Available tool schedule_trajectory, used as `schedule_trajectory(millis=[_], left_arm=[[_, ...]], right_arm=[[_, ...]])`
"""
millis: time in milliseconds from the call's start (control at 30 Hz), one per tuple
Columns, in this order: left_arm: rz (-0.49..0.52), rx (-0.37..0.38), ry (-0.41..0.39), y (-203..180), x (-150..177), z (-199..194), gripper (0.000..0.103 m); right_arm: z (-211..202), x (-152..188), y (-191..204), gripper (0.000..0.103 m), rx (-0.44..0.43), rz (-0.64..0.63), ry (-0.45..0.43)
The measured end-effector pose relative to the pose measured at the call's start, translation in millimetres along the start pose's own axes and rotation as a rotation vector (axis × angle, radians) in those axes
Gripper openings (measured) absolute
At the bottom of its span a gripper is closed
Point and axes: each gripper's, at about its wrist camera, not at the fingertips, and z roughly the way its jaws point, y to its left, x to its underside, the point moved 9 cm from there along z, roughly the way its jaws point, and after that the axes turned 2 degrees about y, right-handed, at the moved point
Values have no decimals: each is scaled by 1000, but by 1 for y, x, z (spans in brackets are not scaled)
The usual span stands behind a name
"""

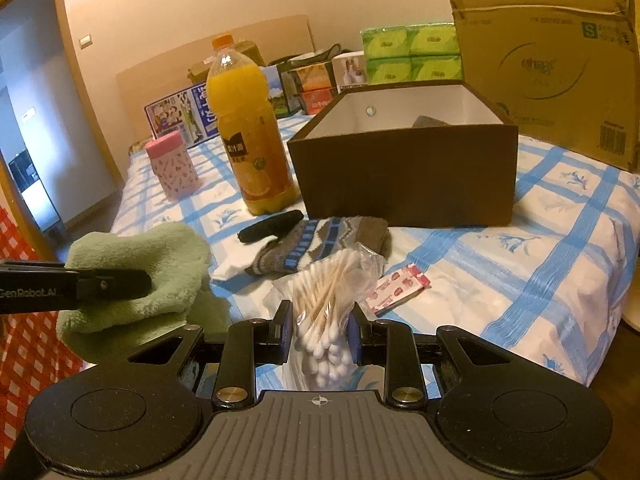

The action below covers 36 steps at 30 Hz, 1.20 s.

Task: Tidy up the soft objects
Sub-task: 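Carry the green towel and swab bag into the brown box and open both tools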

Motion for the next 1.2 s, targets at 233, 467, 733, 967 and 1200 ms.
schedule_trajectory(millis=[233, 467, 733, 967, 1200], left_arm=[[-6, -15, -21, 6, -5, -16, 16], [1, -42, -70, 17, -27, -35, 16], [75, -21, -151, 6, -79, -47, 16], [153, 36, -214, -31, -126, -33, 16], [178, 106, -214, -61, -171, 6, 16]], right_arm=[[-12, -14, -9, 28, 8, 17, -28], [-30, -52, -31, 28, 4, 39, -96], [-40, -104, -59, 28, -13, 66, -160], [-31, -140, -79, 28, -43, 75, -173], [-12, -182, -100, 28, -40, 60, -200]])
